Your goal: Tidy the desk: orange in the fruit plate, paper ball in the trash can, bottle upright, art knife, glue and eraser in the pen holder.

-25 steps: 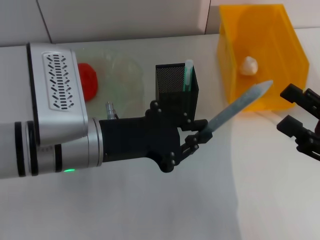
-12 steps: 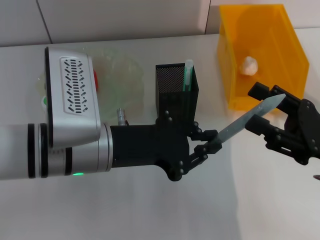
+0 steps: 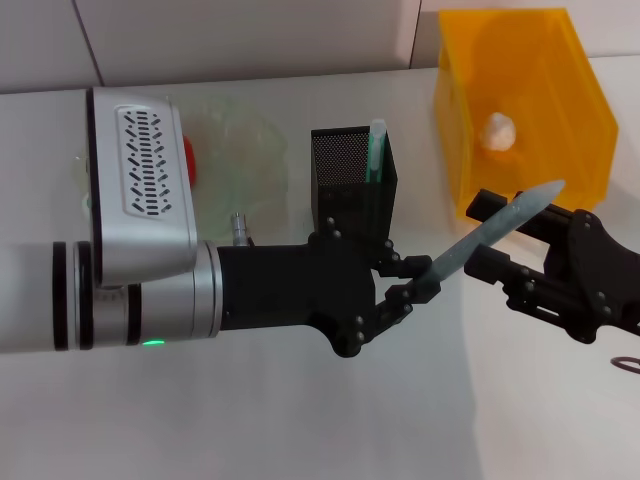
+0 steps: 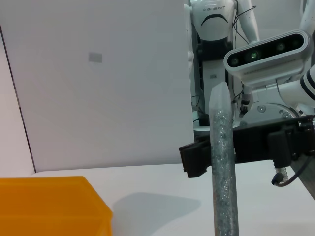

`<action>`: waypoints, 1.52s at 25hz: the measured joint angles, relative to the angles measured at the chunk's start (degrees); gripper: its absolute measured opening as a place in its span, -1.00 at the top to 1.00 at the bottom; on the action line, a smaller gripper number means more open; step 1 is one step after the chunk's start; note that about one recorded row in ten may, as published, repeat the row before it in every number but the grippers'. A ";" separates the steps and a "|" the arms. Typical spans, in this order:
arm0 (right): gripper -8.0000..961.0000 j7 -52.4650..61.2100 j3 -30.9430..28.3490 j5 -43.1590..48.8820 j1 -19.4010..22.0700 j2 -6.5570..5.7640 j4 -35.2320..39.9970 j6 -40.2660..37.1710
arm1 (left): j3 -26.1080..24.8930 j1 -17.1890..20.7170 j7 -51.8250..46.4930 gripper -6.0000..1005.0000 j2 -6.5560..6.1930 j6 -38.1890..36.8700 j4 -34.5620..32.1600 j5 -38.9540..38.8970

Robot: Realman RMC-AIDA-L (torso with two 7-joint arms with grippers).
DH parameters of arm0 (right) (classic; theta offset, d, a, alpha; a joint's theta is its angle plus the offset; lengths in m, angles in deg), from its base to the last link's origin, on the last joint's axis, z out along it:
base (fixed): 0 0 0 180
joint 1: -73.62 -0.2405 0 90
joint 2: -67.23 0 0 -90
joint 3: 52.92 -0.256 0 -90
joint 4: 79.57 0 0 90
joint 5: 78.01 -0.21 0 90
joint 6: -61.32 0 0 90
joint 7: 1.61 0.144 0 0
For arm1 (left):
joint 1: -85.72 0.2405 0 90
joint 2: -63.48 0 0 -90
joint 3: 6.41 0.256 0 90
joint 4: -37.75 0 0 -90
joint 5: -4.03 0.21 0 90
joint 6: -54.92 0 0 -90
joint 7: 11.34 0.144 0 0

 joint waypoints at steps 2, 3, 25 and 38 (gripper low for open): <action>-0.33 -0.01 0.02 0.00 -0.01 -0.01 0.00 0.07 | -0.07 -0.20 -0.26 0.68 0.00 0.01 0.29 -0.01; -0.25 -0.01 0.02 0.00 -0.01 0.00 0.00 0.17 | -0.11 -0.53 -0.43 0.68 0.00 0.02 0.71 -0.02; 0.67 -2.68 -0.20 -0.46 -0.12 0.30 -0.63 1.43 | 0.27 -0.38 0.14 0.52 0.12 -0.11 2.55 -1.58; 0.69 -9.02 -2.98 -11.55 0.54 0.20 -0.61 3.40 | -2.44 0.61 22.73 -0.46 -0.03 -9.97 17.90 -22.52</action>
